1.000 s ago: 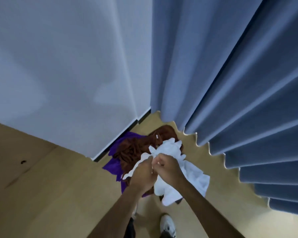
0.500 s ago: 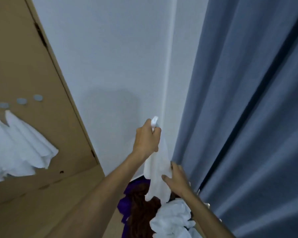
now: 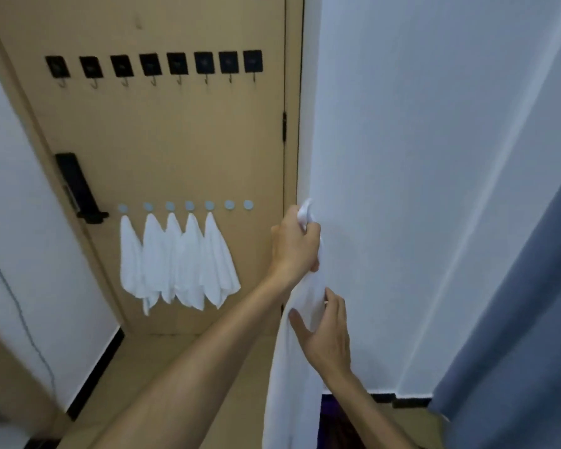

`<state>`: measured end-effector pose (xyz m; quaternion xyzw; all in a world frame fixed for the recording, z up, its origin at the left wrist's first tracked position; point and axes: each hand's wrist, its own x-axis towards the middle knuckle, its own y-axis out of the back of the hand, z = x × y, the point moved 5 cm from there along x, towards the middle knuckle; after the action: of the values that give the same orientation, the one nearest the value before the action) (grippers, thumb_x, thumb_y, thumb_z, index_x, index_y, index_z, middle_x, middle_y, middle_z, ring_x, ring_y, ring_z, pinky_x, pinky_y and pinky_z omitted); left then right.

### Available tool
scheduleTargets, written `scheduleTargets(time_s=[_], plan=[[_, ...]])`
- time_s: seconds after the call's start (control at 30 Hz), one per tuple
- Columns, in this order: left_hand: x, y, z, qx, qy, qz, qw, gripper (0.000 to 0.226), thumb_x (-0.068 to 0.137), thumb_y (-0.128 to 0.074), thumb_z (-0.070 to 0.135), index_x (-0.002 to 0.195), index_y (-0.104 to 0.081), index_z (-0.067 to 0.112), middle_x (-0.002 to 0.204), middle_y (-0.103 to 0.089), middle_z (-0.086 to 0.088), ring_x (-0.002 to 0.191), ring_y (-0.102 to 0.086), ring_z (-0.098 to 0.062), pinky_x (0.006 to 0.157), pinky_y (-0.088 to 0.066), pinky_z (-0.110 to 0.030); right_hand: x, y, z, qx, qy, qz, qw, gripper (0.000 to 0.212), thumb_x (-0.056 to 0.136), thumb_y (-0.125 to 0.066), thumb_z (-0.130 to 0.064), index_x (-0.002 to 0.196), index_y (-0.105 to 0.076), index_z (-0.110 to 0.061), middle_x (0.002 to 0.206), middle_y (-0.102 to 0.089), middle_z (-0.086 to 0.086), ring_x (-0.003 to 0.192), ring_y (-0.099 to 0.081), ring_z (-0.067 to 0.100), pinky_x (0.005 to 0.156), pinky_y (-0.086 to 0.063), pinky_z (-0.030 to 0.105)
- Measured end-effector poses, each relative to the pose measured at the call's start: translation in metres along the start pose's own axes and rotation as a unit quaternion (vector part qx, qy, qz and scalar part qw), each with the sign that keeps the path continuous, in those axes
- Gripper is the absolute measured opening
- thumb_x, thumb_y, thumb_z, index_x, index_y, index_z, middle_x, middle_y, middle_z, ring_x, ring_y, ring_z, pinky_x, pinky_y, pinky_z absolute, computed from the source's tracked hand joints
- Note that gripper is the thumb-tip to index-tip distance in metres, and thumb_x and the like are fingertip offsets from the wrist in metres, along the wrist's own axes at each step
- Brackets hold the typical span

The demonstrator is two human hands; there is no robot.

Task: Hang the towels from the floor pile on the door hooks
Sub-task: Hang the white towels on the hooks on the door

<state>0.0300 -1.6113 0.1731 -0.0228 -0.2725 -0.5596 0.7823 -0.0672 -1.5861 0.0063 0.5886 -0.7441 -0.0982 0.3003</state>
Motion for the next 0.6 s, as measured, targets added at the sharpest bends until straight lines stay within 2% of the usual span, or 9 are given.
scheduleTargets(time_s=[0.1,0.13,0.17,0.23,0.3,0.37,0.43,0.5,0.6], plan=[[0.008,0.039,-0.008,-0.008,0.004,0.014,1.0,0.025,0.093,-0.04,0.022,0.068,-0.043,0.022,0.055,-0.05,0.002,0.034,-0.051,-0.008,0.031,-0.034,-0.015,-0.004,-0.026,-0.044,0.028,0.065,0.046,0.996,0.06,0.077,-0.059,-0.062,0.115,-0.038,-0.021,0.109,-0.036,-0.009,0.096,-0.051,0.013,0.072,-0.05,0.023],[0.011,0.049,-0.01,-0.002,0.004,0.018,1.0,0.025,0.093,-0.04,0.022,0.068,-0.041,0.025,0.055,-0.049,0.003,0.034,-0.051,-0.009,0.032,-0.035,-0.017,-0.005,-0.033,-0.055,0.037,0.076,0.059,0.995,0.055,0.078,-0.064,-0.055,0.111,-0.04,-0.019,0.107,-0.036,-0.008,0.093,-0.051,0.014,0.071,-0.05,0.023],[0.014,0.06,-0.012,0.01,-0.001,0.027,1.0,0.026,0.092,-0.04,0.02,0.067,-0.039,0.026,0.055,-0.047,0.004,0.035,-0.049,-0.008,0.033,-0.035,-0.017,-0.003,-0.04,-0.066,0.051,0.079,0.066,0.993,0.055,0.077,-0.066,-0.053,0.111,-0.041,-0.018,0.107,-0.036,-0.008,0.092,-0.05,0.013,0.071,-0.049,0.02],[0.018,0.08,-0.014,0.038,-0.015,0.052,0.998,0.028,0.092,-0.04,0.019,0.065,-0.035,0.026,0.055,-0.044,0.007,0.035,-0.047,-0.006,0.032,-0.032,-0.013,0.0,-0.049,-0.086,0.079,0.07,0.074,0.992,0.067,0.072,-0.06,-0.063,0.116,-0.042,-0.016,0.109,-0.037,-0.008,0.091,-0.048,0.009,0.068,-0.042,0.011],[0.022,0.095,-0.017,0.059,-0.016,0.059,0.996,0.026,0.091,-0.039,0.02,0.065,-0.033,0.023,0.054,-0.044,0.003,0.034,-0.045,-0.01,0.034,-0.04,-0.021,0.004,-0.057,-0.108,0.097,0.077,0.081,0.989,0.075,0.07,-0.05,-0.074,0.119,-0.042,-0.019,0.109,-0.039,-0.009,0.088,-0.048,0.005,0.063,-0.039,0.008],[0.026,0.107,-0.022,0.076,-0.009,0.058,0.995,0.021,0.087,-0.041,0.016,0.068,-0.034,0.02,0.055,-0.043,0.001,0.039,-0.046,-0.018,0.035,-0.037,-0.026,0.009,-0.066,-0.121,0.115,0.09,0.073,0.987,0.071,0.071,-0.05,-0.075,0.119,-0.041,-0.024,0.108,-0.042,-0.011,0.089,-0.05,0.002,0.065,-0.042,0.01],[0.032,0.12,-0.028,0.1,-0.006,0.064,0.993,0.016,0.084,-0.043,0.014,0.071,-0.037,0.017,0.059,-0.044,-0.002,0.046,-0.045,-0.022,0.041,-0.038,-0.032,0.013,-0.076,-0.131,0.128,0.093,0.052,0.986,0.06,0.074,-0.056,-0.069,0.118,-0.039,-0.032,0.107,-0.046,-0.013,0.093,-0.052,0.001,0.072,-0.047,0.012],[0.037,0.131,-0.032,0.122,-0.013,0.066,0.99,0.013,0.083,-0.045,0.014,0.073,-0.038,0.015,0.063,-0.046,-0.006,0.051,-0.044,-0.023,0.045,-0.037,-0.034,0.017,-0.084,-0.138,0.113,0.102,0.043,0.987,0.046,0.079,-0.06,-0.059,0.113,-0.036,-0.04,0.103,-0.05,-0.014,0.09,-0.055,0.003,0.072,-0.05,0.016],[0.044,0.144,-0.042,0.166,-0.024,0.065,0.984,0.01,0.082,-0.047,0.012,0.076,-0.039,0.013,0.061,-0.044,-0.004,0.053,-0.039,-0.021,0.045,-0.028,-0.029,0.022,-0.096,-0.145,0.102,0.112,0.026,0.988,0.036,0.086,-0.063,-0.039,0.11,-0.037,-0.04,0.092,-0.054,-0.017,0.082,-0.059,0.005,0.067,-0.056,0.023]])
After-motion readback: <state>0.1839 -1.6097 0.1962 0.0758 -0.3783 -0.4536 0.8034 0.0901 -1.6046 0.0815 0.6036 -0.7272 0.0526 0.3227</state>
